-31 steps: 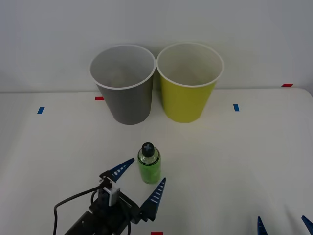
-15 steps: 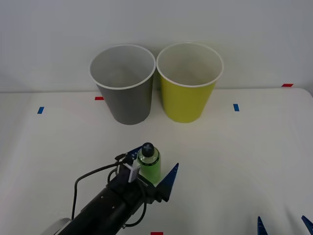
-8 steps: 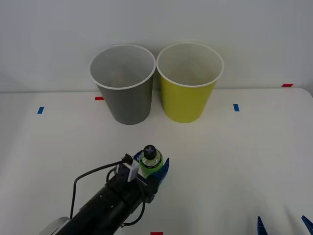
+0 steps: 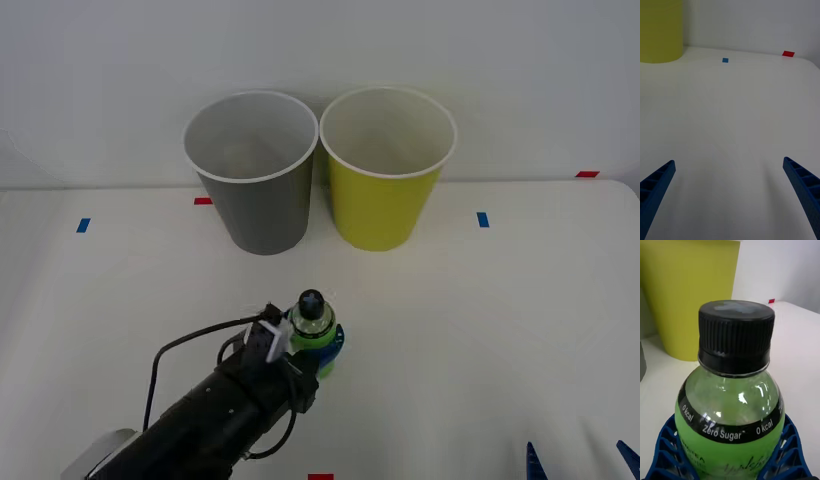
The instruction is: Put cans in the gray bin and PET bottles in the light green bin.
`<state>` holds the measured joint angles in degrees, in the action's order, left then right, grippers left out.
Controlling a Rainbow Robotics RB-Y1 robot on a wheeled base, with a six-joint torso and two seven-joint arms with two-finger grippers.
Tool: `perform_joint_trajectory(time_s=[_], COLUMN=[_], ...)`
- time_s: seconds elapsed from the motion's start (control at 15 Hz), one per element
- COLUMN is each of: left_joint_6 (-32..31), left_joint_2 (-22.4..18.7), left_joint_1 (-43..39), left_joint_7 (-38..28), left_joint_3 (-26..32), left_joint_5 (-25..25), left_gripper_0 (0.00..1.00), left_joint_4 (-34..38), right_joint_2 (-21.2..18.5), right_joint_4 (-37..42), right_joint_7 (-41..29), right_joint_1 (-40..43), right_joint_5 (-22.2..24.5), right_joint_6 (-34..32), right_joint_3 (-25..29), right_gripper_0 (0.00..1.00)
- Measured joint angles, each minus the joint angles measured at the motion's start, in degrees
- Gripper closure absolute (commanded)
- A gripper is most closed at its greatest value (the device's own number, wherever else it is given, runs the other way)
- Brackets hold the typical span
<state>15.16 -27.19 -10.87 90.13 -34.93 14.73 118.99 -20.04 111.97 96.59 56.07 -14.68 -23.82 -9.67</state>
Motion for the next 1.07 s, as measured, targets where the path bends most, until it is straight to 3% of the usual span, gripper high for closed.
perform_joint_trajectory(time_s=[0.27, 0.6, 0.8, 1.07], left_joint_6=[25.73, 57.23, 62.54, 63.23], left_joint_2=[0.58, 6.56, 7.64, 7.69], left_joint_1=[0.91, 8.07, 15.94, 26.96], left_joint_7=[-0.10, -0.48, -0.64, -1.15], left_joint_3=[6.39, 18.88, 27.76, 30.91], left_joint_5=[1.24, 6.01, 15.35, 16.73], left_gripper_0=[0.99, 1.00, 1.00, 1.00], left_joint_4=[14.88, 28.49, 30.57, 30.38], right_joint_2=[0.00, 0.00, 0.00, 0.00], right_joint_4=[0.00, 0.00, 0.00, 0.00], right_joint_7=[0.00, 0.00, 0.00, 0.00], right_joint_1=[0.00, 0.00, 0.00, 0.00], right_joint_5=[0.00, 0.00, 0.00, 0.00], right_joint_6=[0.00, 0.00, 0.00, 0.00], right_joint_3=[0.00, 0.00, 0.00, 0.00], right_gripper_0=[0.00, 0.00, 0.00, 0.00])
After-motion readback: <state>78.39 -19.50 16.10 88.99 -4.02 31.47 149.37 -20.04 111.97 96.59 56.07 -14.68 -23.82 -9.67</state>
